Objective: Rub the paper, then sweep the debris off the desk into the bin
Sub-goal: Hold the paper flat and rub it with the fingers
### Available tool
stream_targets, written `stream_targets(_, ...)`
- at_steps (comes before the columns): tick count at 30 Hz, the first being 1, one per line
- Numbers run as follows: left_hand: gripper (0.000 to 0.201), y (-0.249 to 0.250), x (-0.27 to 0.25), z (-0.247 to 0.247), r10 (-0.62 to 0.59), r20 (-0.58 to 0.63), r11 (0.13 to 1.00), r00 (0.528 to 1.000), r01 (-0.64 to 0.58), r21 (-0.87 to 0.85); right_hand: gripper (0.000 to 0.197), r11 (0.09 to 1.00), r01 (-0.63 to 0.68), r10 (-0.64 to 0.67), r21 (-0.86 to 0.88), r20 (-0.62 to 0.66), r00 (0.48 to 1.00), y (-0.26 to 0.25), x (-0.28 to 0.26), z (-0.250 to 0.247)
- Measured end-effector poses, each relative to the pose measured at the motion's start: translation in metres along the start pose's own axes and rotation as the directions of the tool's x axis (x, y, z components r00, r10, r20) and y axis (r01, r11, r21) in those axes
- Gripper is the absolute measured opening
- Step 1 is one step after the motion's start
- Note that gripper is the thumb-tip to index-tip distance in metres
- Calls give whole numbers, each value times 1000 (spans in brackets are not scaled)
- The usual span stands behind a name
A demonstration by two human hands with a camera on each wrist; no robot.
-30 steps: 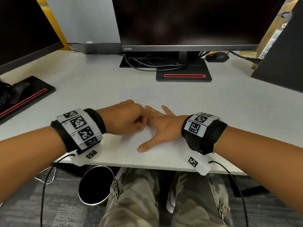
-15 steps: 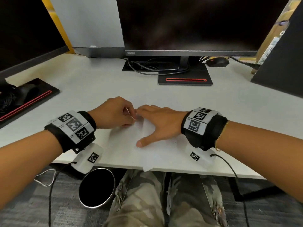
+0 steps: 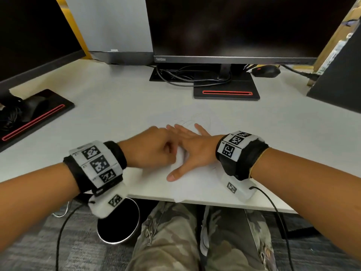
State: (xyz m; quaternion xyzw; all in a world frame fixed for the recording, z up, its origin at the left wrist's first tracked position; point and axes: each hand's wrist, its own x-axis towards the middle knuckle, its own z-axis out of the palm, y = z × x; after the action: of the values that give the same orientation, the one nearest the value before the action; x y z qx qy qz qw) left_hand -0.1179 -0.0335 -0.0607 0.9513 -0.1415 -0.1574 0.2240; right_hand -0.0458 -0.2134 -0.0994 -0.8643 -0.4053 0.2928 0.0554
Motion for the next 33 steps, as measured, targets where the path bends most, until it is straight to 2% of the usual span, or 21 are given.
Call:
stream_targets(2, 6, -2, -3, 2, 22, 65, 1000, 998, -21, -16, 140, 1000, 1, -1, 7, -10, 1000, 1, 1, 1)
stream_targets(6, 10, -16, 7, -9, -55, -110, 999, 992, 54, -5, 138, 1000, 4, -4, 7, 4, 1000, 0, 0, 0)
stream_targets(7, 10, -11, 5, -4, -31, -88, 1000, 996, 31, -1, 137, 1000, 5, -5, 5, 0, 1000, 0, 0, 1)
stream_targets(9, 8, 2, -2, 7, 44, 31, 999, 999, -43, -16, 140, 1000, 3, -3, 5, -8, 1000, 0, 0, 2)
stream_targets(10, 7, 2, -2, 6, 41, 60, 999, 997, -39, -28, 141, 1000, 3, -3, 6, -9, 1000, 0, 0, 1)
stream_targets(11, 8, -2, 2, 0, 4, 39, 1000, 999, -3, -27, 141, 1000, 2, -2, 7, -7, 1000, -1, 0, 2)
stream_targets(14, 9, -10, 14, -11, -114, -143, 993, 983, 110, -37, 142, 1000, -6, 6, 5, -20, 1000, -3, -1, 1)
stream_targets(15, 9, -6, 15, -6, -121, -139, 992, 983, 116, -44, 143, 1000, -12, 12, 5, -24, 1000, -4, -1, 1)
stream_targets(18, 9, 7, 13, 4, -79, 2, 996, 997, 79, -48, 139, 1000, -18, 18, 2, -17, 1000, -4, 0, 0)
stream_targets(19, 7, 4, 15, -1, -111, -1, 992, 994, 110, -68, 141, 1000, -18, 18, 2, -18, 1000, -3, 0, 1)
stream_targets(22, 7, -5, 22, -10, -195, -142, 977, 970, 181, -110, 145, 1000, -23, 23, 13, -25, 999, -3, 1, 1)
stream_targets(23, 9, -2, 22, -7, -181, -135, 980, 974, 168, -105, 141, 1000, -20, 21, 11, -16, 1000, -3, 2, 1)
stream_targets(25, 10, 10, 19, 3, -119, -38, 990, 992, 115, -81, 120, 1000, -5, 5, 11, 0, 1000, -5, 1, 0)
stream_targets(26, 9, 11, 19, 4, -110, -10, 990, 994, 109, -85, 117, 1000, -1, 1, 14, -7, 1000, -4, 1, -1)
stream_targets(27, 9, 7, 22, 1, -137, -22, 987, 990, 134, -94, 123, 1000, -2, 2, 16, -16, 1000, -3, 1, 0)
stream_targets(29, 14, -4, 27, -9, -204, -156, 976, 967, 189, -105, 142, 1000, -11, 11, 13, -34, 999, -2, 2, 2)
stream_targets(30, 19, -5, 28, -9, -202, -211, 978, 956, 186, -93, 144, 1000, -15, 16, 9, -35, 999, -2, 2, 3)
stream_targets(31, 22, -3, 27, -6, -183, -210, 982, 961, 169, -81, 144, 1000, -20, 20, 3, -30, 999, -1, 3, 4)
stream_targets(33, 17, 8, 19, 2, -134, -79, 988, 988, 126, -91, 135, 1000, -6, 6, 21, -15, 1000, -1, 3, 1)
